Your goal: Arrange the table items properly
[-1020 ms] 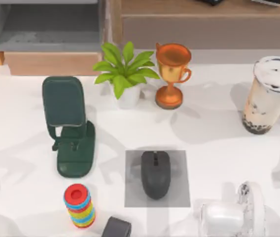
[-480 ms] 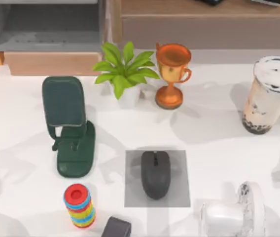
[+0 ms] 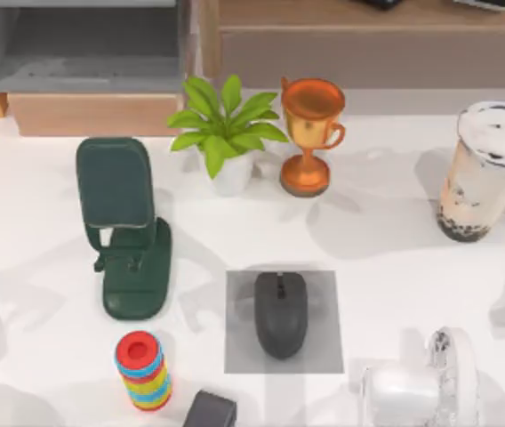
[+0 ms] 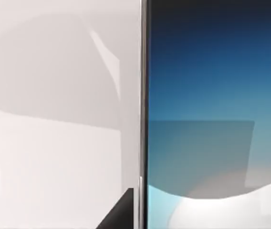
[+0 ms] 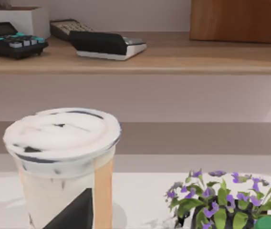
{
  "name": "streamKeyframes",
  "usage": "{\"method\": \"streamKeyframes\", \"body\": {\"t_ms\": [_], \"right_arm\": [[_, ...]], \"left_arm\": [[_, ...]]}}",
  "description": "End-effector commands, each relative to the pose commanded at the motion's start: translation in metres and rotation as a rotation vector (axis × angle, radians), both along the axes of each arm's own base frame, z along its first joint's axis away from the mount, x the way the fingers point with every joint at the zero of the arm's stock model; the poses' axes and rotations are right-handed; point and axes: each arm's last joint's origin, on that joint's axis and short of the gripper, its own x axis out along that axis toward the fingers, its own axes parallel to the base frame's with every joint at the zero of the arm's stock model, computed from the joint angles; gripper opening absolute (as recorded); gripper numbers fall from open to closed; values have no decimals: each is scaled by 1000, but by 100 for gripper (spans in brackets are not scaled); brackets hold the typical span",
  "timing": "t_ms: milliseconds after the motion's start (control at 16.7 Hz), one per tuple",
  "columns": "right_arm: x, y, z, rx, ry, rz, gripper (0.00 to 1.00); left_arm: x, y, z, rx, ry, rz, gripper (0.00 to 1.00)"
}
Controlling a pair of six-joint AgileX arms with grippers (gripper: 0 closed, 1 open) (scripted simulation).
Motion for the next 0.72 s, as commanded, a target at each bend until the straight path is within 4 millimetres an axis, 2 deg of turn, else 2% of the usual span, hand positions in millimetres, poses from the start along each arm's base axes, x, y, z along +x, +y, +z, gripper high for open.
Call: {"method": "streamKeyframes", "body": {"t_ms": [180, 300, 420, 540, 720], "right_arm": [[0, 0, 0, 0, 0, 0, 100], [0, 0, 0, 0, 0, 0, 100], [0, 0, 0, 0, 0, 0, 100], [0, 0, 0, 0, 0, 0, 100], [0, 0, 0, 0, 0, 0, 100]], "left_arm": [[12, -14, 15, 135, -83, 30, 0], [24, -35, 29, 249, -180, 62, 0], [35, -67, 43, 341, -310, 101, 0], [40, -108, 58, 388, -470, 149, 0], [29, -173, 83, 341, -748, 236, 0]]}}
